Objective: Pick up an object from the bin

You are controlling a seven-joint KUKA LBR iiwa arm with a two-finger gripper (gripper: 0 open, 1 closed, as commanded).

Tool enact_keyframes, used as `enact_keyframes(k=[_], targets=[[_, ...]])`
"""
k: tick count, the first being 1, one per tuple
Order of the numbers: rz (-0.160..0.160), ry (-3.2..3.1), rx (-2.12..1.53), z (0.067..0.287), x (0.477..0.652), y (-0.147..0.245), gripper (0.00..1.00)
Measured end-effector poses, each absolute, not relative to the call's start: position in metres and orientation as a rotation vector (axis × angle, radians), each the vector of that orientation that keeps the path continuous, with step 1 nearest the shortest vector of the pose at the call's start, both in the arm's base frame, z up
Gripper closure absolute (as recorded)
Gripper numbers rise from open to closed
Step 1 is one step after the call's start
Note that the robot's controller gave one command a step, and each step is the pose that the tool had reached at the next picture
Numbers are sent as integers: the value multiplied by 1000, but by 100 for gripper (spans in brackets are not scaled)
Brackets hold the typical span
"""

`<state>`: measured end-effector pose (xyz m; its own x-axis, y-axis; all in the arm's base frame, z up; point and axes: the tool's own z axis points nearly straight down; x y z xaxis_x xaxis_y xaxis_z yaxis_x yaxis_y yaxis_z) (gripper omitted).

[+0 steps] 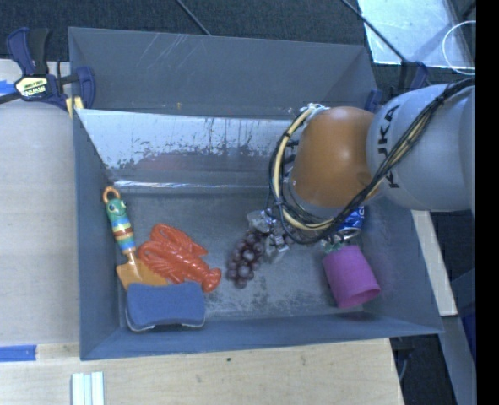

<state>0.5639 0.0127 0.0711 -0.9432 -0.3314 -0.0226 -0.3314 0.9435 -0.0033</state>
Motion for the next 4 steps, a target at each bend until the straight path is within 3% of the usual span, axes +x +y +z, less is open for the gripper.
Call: enact_keyframes(k=[2, 4], targets=[[1, 3083, -495, 82, 563, 11, 100], [0, 3077, -491, 121, 564, 11, 100]])
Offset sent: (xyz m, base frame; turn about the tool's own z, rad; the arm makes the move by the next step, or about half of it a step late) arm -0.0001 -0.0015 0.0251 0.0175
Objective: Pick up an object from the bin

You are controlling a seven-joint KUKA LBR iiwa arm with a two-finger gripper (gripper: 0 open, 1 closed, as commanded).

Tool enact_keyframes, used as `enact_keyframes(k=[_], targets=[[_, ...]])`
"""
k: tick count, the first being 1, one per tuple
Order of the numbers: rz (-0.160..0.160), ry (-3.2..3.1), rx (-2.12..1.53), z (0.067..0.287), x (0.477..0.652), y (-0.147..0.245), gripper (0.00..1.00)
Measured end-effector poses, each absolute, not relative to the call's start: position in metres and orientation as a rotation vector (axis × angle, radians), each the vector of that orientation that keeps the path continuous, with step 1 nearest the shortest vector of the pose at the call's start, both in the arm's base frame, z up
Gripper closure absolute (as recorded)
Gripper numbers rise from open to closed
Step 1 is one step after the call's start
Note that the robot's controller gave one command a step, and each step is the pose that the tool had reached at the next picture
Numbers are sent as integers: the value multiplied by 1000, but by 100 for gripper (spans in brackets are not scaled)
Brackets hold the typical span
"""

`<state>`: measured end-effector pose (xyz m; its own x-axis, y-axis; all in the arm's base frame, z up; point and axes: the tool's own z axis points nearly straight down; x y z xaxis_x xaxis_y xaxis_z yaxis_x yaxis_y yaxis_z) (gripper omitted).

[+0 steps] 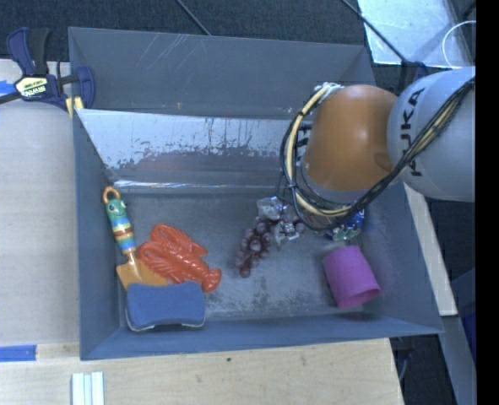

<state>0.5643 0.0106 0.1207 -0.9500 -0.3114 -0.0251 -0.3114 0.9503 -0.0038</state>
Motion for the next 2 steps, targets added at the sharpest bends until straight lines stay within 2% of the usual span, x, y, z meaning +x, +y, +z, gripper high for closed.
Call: enact_keyframes(k=[2], targets=[[0, 3076, -489, 134, 564, 11, 100]])
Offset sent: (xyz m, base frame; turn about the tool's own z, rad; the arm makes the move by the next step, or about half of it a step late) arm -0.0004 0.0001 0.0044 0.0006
